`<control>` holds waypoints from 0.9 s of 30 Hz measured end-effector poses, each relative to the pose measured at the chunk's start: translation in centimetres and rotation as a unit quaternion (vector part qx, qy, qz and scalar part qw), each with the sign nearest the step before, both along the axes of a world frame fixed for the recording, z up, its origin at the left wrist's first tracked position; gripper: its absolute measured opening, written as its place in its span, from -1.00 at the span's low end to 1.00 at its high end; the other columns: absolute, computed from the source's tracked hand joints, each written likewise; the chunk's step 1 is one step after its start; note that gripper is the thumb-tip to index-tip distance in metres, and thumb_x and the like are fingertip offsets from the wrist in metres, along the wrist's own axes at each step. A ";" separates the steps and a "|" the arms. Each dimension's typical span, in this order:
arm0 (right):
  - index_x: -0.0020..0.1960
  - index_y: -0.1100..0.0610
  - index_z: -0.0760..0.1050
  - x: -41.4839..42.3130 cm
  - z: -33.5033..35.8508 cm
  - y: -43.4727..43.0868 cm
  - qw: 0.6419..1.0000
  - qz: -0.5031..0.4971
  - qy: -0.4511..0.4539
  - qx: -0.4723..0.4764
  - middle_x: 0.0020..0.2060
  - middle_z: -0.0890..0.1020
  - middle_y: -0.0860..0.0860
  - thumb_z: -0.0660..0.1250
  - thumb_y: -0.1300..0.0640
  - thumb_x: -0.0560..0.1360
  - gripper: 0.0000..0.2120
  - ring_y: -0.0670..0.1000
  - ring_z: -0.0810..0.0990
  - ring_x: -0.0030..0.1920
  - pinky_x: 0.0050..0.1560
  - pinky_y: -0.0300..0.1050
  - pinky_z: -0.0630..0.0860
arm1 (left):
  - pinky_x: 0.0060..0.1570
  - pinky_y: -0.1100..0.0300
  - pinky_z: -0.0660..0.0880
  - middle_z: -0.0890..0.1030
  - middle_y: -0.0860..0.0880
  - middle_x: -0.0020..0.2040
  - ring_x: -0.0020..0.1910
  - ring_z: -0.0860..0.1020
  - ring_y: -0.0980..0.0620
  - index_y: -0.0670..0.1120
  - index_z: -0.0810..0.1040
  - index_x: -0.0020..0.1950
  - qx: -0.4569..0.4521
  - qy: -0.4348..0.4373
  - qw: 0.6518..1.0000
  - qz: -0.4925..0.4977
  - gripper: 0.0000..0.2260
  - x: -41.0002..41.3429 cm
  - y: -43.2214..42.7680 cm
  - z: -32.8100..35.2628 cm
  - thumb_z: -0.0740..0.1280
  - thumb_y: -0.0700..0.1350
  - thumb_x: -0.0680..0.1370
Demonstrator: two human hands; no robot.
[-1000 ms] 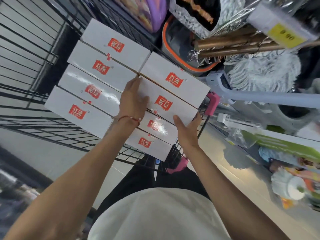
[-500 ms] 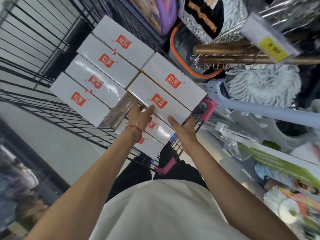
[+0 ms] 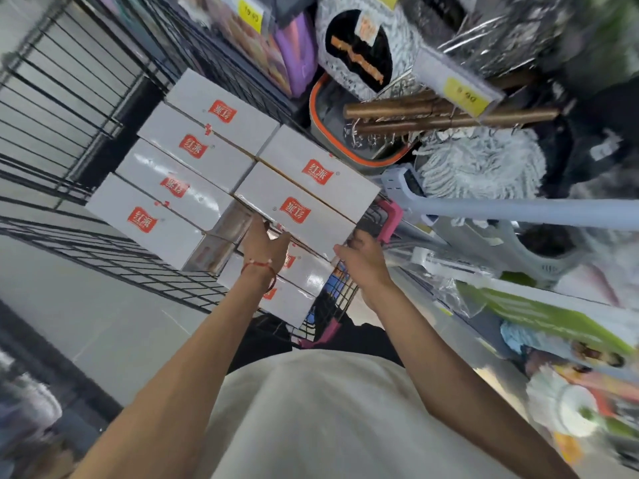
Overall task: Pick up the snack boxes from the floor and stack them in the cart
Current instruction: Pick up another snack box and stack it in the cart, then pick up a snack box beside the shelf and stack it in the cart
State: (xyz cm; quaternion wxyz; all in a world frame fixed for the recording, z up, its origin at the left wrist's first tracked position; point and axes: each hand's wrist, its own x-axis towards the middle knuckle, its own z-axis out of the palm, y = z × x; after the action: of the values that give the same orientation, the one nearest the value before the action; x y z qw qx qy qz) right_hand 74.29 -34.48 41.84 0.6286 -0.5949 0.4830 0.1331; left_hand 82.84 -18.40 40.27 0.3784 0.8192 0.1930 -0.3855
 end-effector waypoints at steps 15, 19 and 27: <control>-0.02 0.08 0.66 -10.6 7.6 12.0 0.922 -0.372 -0.109 -0.004 -0.11 0.71 0.03 0.36 0.35 0.59 -0.80 -0.07 0.68 -0.15 -0.03 -0.21 0.58 | -0.04 0.37 0.52 0.59 -0.12 0.18 0.11 0.54 -0.06 -0.23 0.47 0.38 -0.169 -0.103 0.950 -0.242 -0.66 -3.5 5.4 4.8 0.31 -0.33 0.60; 0.26 0.15 0.57 -15.9 8.3 14.4 0.882 -0.458 -0.106 -0.009 0.07 0.68 0.12 0.32 0.28 0.64 -0.78 0.05 0.65 0.05 0.08 -0.16 0.58 | 0.27 -0.06 0.51 0.65 -0.08 0.19 0.08 0.61 -0.05 -0.10 0.54 0.32 -0.188 -0.087 0.918 -0.338 -0.70 -6.9 4.9 6.0 0.34 -0.27 0.59; 0.29 0.13 0.57 -28.6 9.0 17.5 0.793 -0.595 -0.131 -0.009 0.19 0.69 0.12 0.37 0.22 0.63 -0.76 0.08 0.69 0.13 0.25 -0.04 0.56 | 0.01 0.14 0.53 0.66 -0.03 0.13 0.09 0.63 -0.05 0.03 0.56 0.15 -0.233 -0.063 0.835 -0.495 -0.79 -19.0 2.4 8.8 0.34 -0.24 0.59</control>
State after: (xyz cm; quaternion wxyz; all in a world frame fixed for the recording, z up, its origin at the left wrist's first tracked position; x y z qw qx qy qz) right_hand 45.66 -17.01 50.88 0.6357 -0.2070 0.6557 -0.3508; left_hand 63.82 -16.01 49.03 0.3282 0.7151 -0.3580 -0.5028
